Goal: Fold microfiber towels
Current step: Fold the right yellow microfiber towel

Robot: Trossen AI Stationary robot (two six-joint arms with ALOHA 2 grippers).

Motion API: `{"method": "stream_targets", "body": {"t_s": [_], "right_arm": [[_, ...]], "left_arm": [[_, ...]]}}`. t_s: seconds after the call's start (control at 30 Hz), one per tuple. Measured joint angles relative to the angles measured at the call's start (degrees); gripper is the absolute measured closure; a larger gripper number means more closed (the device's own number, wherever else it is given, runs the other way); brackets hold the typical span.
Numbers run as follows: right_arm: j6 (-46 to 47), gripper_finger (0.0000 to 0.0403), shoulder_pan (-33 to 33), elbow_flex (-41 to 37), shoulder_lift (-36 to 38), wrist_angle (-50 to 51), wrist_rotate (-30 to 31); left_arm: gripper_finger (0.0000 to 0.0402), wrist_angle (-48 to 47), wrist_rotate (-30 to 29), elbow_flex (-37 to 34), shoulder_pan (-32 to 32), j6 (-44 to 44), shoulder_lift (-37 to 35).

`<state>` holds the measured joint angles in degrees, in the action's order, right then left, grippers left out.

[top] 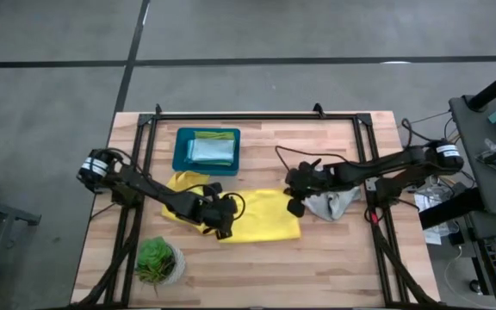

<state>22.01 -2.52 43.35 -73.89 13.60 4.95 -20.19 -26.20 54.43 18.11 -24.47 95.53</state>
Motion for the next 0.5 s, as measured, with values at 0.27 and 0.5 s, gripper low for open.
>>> {"method": "stream_targets", "body": {"t_s": [0.27, 0.5], "right_arm": [[19.9, 0.032, -3.0, -0.4, 1.4, 2.3, -11.8], [26.0, 0.0247, -4.9, -0.4, 1.3, 5.7, -12.1]], "left_arm": [[0.0364, 7.2, 0.7, -1.2, 0.5, 1.4, 0.5], [0.0364, 8.9, 0.2, -1.5, 0.8, 1.4, 1.6]]}}
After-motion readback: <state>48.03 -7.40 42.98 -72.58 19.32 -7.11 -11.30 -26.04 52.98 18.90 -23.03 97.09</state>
